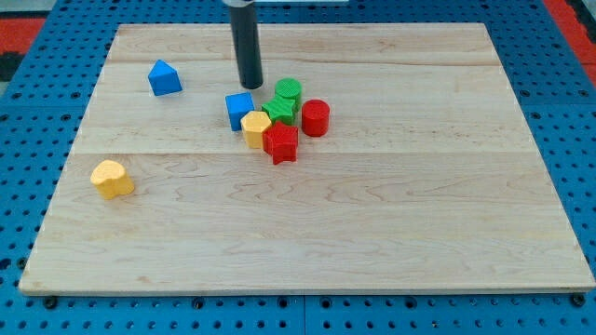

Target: Push the green circle into the green star

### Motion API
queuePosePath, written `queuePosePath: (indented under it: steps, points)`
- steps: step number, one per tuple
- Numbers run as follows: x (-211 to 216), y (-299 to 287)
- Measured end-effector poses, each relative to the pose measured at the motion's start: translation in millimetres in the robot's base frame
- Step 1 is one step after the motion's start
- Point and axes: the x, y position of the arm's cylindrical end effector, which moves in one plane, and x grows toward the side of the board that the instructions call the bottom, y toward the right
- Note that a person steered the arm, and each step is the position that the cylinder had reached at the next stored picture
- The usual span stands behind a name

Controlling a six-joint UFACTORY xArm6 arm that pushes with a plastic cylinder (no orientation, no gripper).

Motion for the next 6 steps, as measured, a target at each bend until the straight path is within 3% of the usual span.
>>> queuePosePath:
  steps: [1, 3, 5, 6]
  points:
    - [-0.2, 46.2]
    - [25.9, 52.5]
    - [22.3, 106.4]
    - [52.3, 102.9]
